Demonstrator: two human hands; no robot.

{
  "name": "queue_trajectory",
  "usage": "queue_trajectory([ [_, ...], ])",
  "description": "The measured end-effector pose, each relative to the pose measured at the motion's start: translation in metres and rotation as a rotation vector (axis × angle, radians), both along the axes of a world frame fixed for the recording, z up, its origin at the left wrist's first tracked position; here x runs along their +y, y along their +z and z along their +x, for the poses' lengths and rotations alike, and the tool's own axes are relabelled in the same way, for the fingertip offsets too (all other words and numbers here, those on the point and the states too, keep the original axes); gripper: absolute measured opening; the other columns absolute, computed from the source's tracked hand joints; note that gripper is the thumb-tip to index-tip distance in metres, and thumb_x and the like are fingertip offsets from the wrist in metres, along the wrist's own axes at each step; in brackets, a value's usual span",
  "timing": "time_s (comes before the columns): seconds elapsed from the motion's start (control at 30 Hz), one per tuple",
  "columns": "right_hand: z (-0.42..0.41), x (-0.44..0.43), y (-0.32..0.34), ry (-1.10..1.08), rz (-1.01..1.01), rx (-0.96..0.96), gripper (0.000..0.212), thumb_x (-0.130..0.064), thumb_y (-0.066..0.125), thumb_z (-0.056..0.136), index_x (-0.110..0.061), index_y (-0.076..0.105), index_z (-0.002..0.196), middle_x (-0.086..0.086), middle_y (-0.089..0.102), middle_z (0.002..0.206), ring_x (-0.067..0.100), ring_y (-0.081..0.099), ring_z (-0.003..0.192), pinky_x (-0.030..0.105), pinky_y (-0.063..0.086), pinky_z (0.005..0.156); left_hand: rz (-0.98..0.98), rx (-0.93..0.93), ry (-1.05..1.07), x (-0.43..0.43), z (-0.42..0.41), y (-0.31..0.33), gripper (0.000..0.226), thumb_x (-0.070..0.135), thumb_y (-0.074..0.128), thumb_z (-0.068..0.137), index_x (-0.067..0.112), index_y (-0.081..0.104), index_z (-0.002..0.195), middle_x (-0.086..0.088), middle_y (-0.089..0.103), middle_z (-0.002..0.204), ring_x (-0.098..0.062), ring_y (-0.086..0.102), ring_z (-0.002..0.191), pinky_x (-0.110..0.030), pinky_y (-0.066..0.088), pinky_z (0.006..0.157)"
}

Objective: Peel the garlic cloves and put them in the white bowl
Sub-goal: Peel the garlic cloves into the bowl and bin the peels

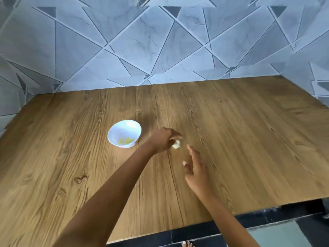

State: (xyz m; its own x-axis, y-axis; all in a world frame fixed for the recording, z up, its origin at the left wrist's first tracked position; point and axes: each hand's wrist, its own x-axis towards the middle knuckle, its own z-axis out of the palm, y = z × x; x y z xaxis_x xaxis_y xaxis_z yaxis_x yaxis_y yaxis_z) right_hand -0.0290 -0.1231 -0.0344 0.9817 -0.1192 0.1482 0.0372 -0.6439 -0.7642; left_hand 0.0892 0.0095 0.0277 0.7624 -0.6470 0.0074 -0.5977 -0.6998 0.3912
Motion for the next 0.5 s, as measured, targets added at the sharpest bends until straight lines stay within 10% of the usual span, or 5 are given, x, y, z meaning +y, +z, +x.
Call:
queue_trajectory([
  [0.13,0.021,-0.015,0.006,-0.015,0.221,0.096,0.056,-0.002,0.053,0.092,-0.016,0.034,0.143,0.002,0.047,0.136,0.006,0.051,0.113,0.013,0.04,0.091,-0.076,0.086,0.066,-0.015,0.009,-0.011,0.025,0.003,0.059,0.088,0.007,0.069,0.109,-0.005,0.07,0.11,-0.019,0.063,0.102,-0.013,0.035,0.08],
  [0.5,0.067,-0.031,0.023,0.021,1.007,0.335,0.028,-0.011,0.06,0.09,-0.003,0.061,0.117,0.015,0.068,0.105,0.019,0.067,0.095,0.021,0.056,0.078,-0.568,0.276,0.443,-0.023,-0.009,-0.015,0.009,0.011,0.068,0.084,0.007,0.072,0.091,-0.005,0.071,0.084,-0.022,0.068,0.082,-0.04,0.055,0.081],
])
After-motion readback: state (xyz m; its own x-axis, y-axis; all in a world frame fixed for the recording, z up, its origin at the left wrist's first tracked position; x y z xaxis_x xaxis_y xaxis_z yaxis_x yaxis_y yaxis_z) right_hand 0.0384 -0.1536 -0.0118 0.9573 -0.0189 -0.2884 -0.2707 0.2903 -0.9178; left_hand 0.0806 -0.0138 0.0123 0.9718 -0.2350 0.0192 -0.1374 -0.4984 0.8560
